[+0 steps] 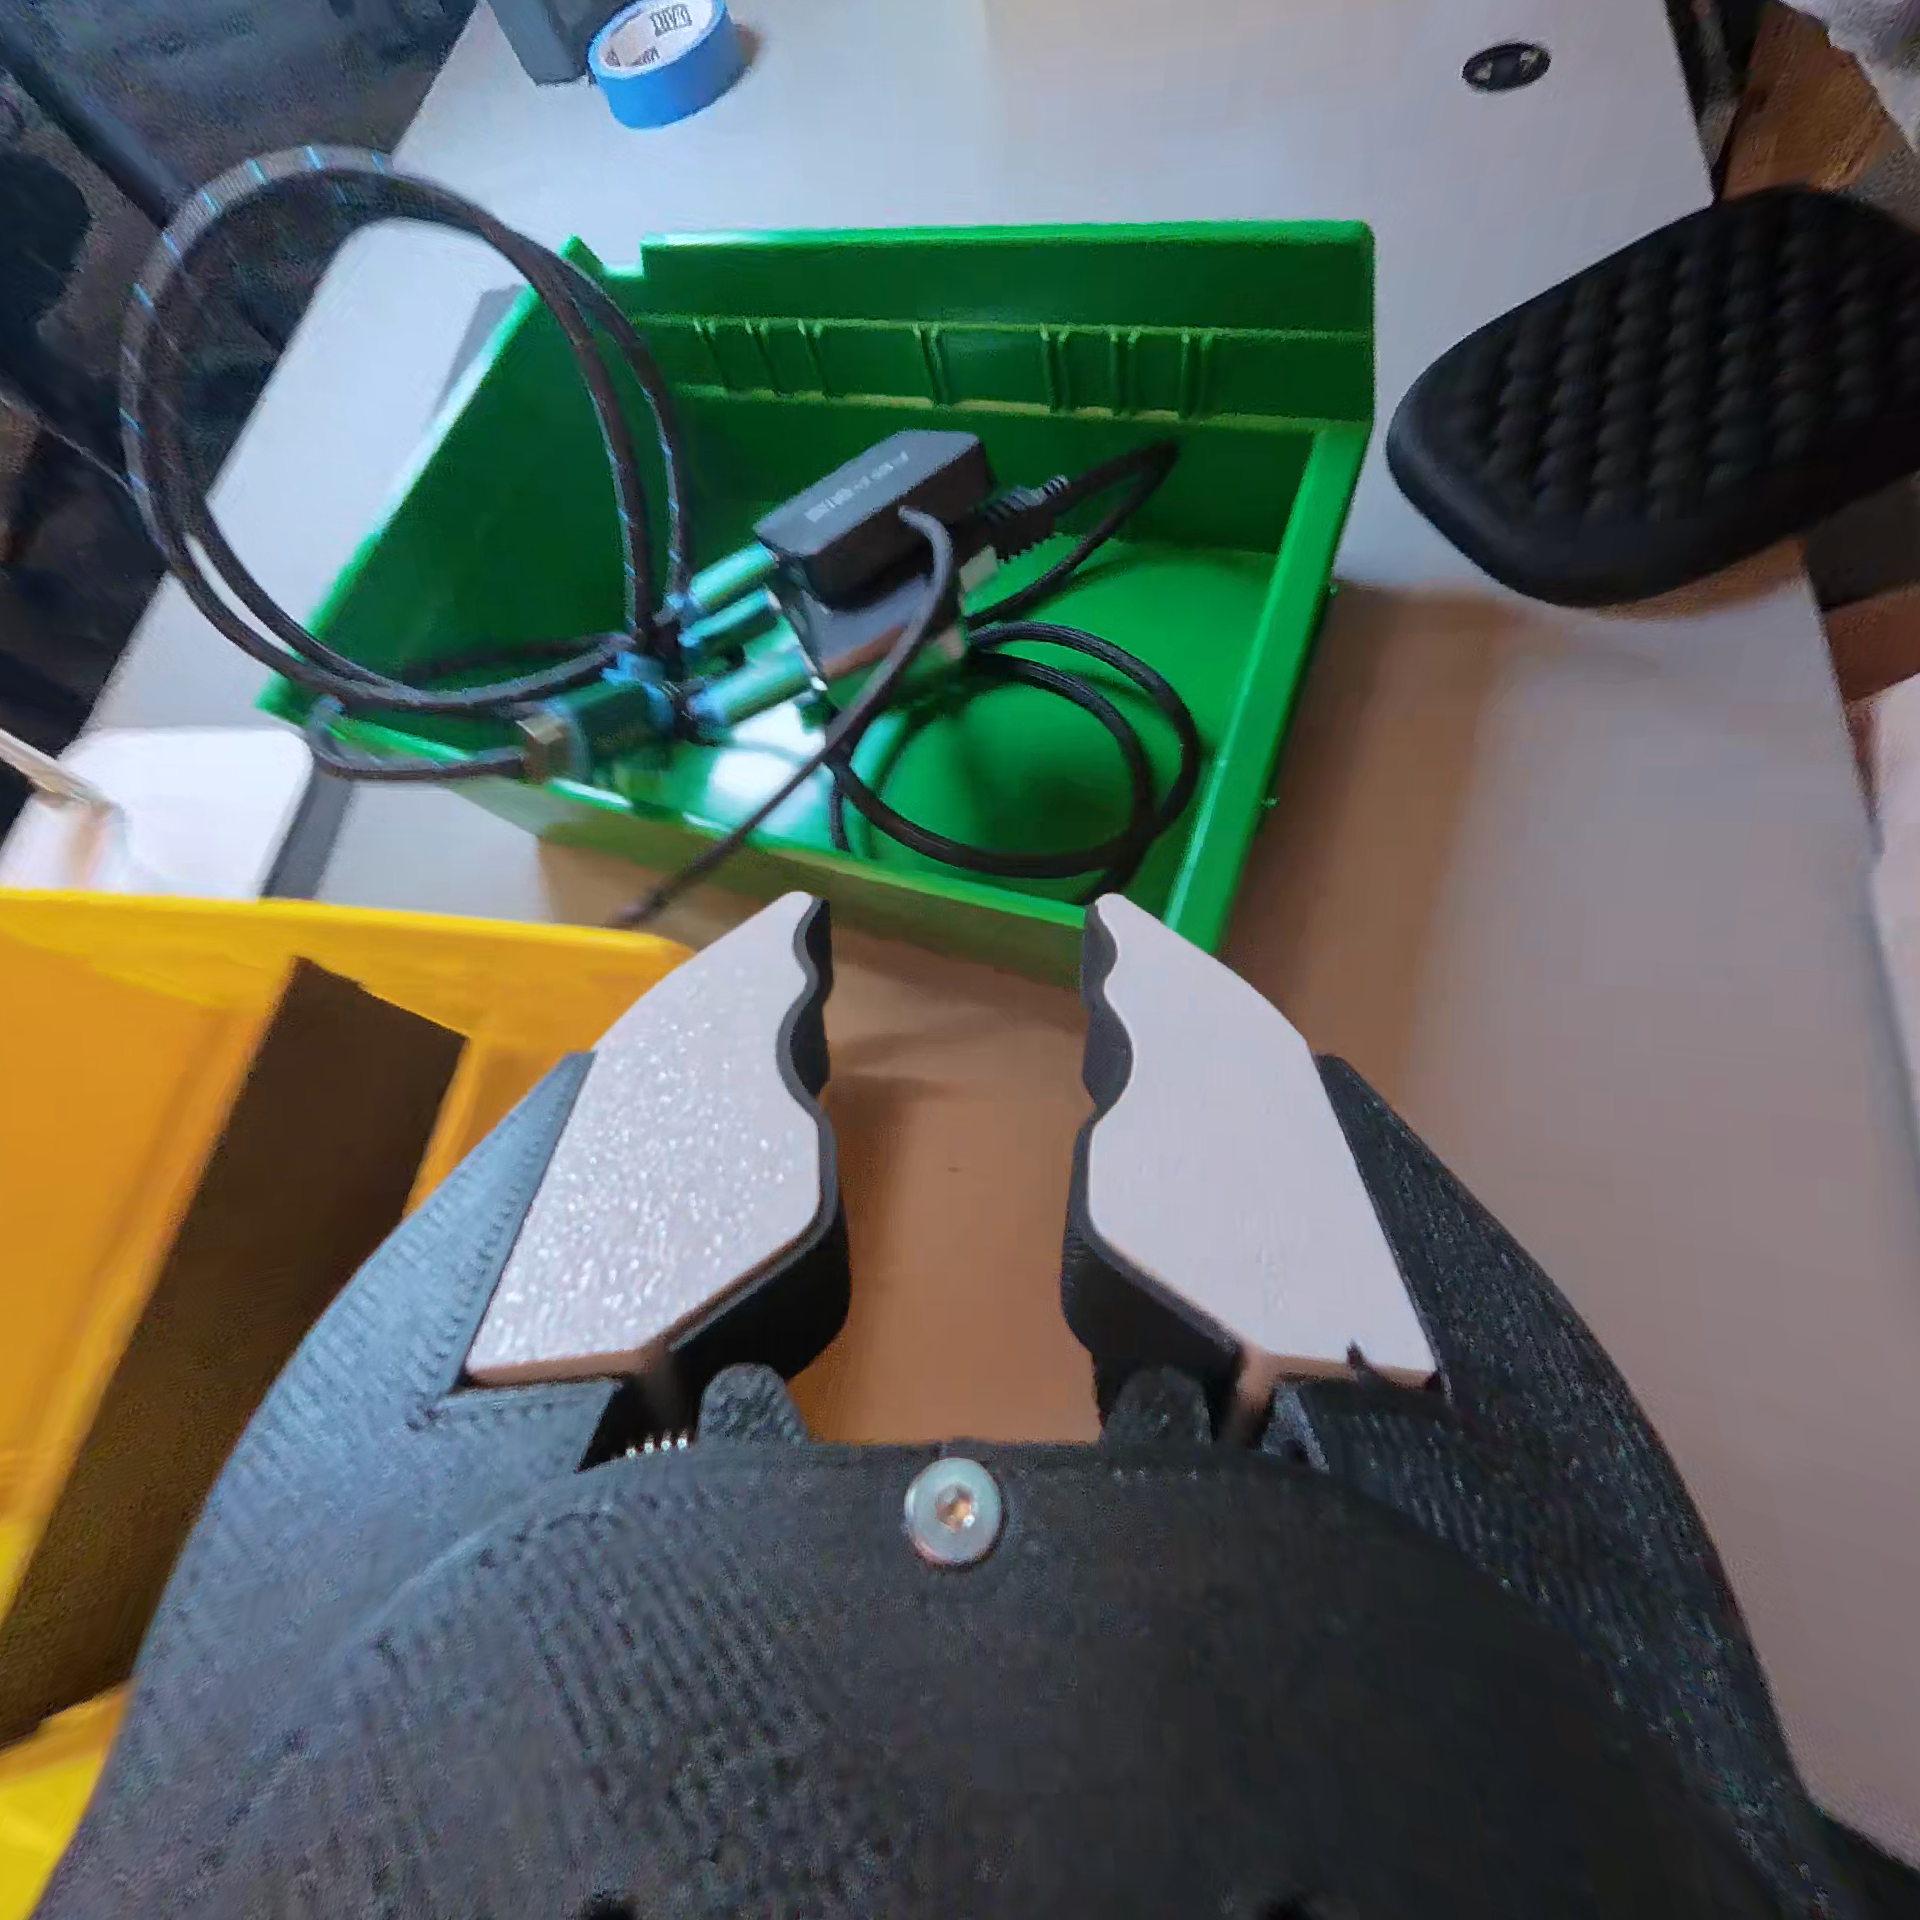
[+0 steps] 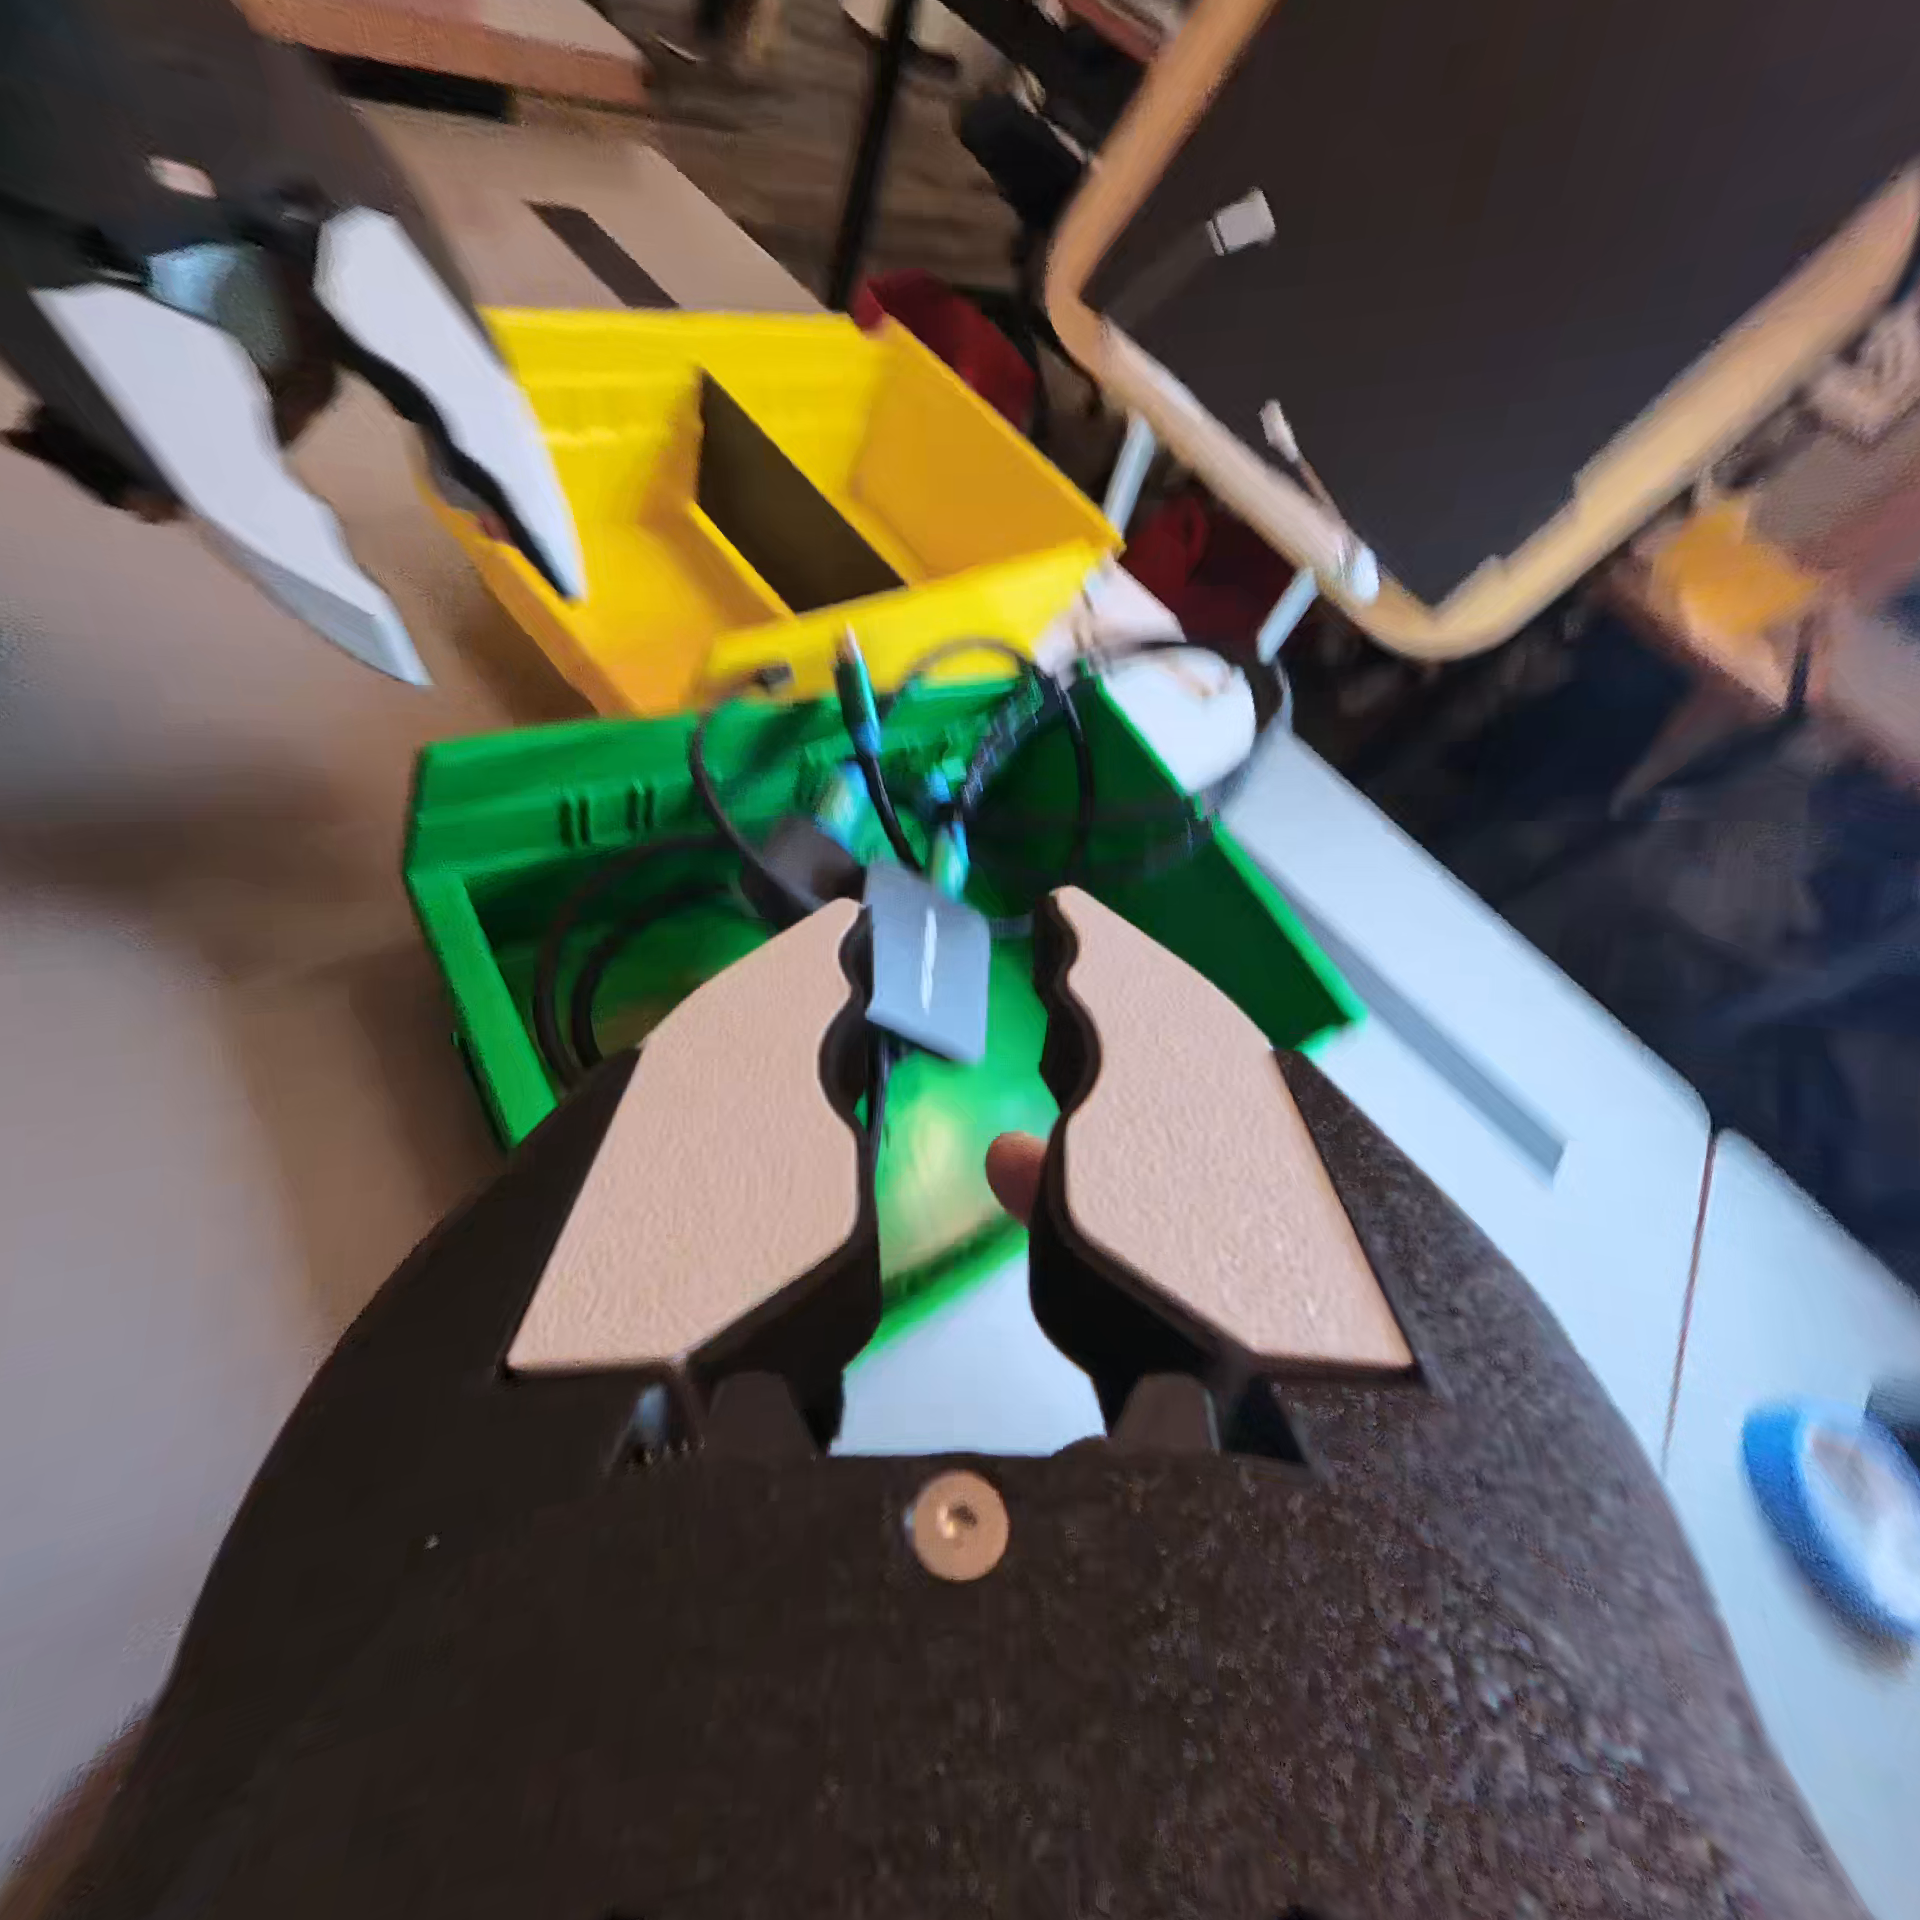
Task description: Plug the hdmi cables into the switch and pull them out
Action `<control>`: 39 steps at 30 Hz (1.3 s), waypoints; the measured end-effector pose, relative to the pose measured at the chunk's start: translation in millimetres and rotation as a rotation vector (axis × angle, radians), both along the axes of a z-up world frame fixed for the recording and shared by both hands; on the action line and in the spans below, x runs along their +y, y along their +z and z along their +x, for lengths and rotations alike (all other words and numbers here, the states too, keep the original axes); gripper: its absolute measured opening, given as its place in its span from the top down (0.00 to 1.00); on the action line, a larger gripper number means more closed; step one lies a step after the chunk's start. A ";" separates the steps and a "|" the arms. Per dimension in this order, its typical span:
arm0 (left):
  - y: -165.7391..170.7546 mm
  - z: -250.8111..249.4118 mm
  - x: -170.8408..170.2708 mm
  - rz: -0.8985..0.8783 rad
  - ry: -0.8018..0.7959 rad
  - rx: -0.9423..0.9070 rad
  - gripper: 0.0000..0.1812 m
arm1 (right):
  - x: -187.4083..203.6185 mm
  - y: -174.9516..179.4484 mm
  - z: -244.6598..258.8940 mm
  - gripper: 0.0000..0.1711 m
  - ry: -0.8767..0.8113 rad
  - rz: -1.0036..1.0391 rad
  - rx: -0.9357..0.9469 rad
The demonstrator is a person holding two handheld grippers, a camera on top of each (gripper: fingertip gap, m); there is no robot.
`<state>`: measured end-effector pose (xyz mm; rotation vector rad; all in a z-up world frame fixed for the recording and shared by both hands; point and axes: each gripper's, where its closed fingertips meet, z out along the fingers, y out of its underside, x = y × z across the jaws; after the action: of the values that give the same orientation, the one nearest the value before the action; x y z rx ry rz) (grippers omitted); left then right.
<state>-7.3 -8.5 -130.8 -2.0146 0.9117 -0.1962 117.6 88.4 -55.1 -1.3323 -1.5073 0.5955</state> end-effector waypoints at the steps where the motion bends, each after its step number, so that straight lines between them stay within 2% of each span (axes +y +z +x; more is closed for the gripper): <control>1: -9.6 1.9 -6.5 -0.021 0.024 -0.039 0.73 | 7.4 -13.5 17.2 0.82 -0.060 -0.053 -0.006; 5: -42.6 9.9 -26.0 -0.077 0.157 -0.242 0.70 | -2.9 -92.7 64.8 0.72 -0.209 -0.273 -0.055; 8: -52.5 19.6 -16.9 -0.067 0.279 -0.409 0.70 | -16.7 -135.2 66.2 0.66 -0.271 -0.344 -0.040; 11: -64.0 22.9 7.6 -0.002 0.384 -0.377 0.70 | -8.2 -134.5 46.8 0.65 -0.295 -0.398 0.030; 13: -67.1 30.3 22.7 0.024 0.396 -0.361 0.72 | 9.8 -133.2 37.1 0.69 -0.328 -0.386 0.024; 15: -67.3 28.3 37.9 0.062 0.426 -0.340 0.70 | 25.5 -133.8 32.2 0.74 -0.364 -0.343 0.007; 17: -66.3 27.2 48.7 0.057 0.435 -0.356 0.73 | 40.5 -132.3 32.3 0.78 -0.414 -0.281 0.014; 21: -57.3 34.5 57.7 0.119 0.353 -0.171 0.81 | 52.8 -111.5 42.0 0.83 -0.463 -0.170 0.050; 25: -38.9 53.0 60.0 0.167 0.287 -0.138 0.81 | 53.2 -75.4 60.1 0.86 -0.496 -0.053 0.096; 30: 35.4 41.3 46.5 0.355 0.289 -0.060 0.81 | 37.2 2.9 47.7 0.87 -0.446 0.067 0.249; 35: 118.6 -11.6 -8.1 0.531 0.412 0.095 0.80 | 0.2 77.8 -18.8 0.86 -0.270 0.113 0.400; 39: 148.9 -70.3 -73.6 0.569 0.586 0.165 0.81 | -44.6 101.3 -98.8 0.86 -0.098 0.068 0.433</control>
<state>-77.6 -82.0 18.1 -1.6795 0.3733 0.5075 18.8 43.8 46.2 -1.1292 -1.0945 0.7107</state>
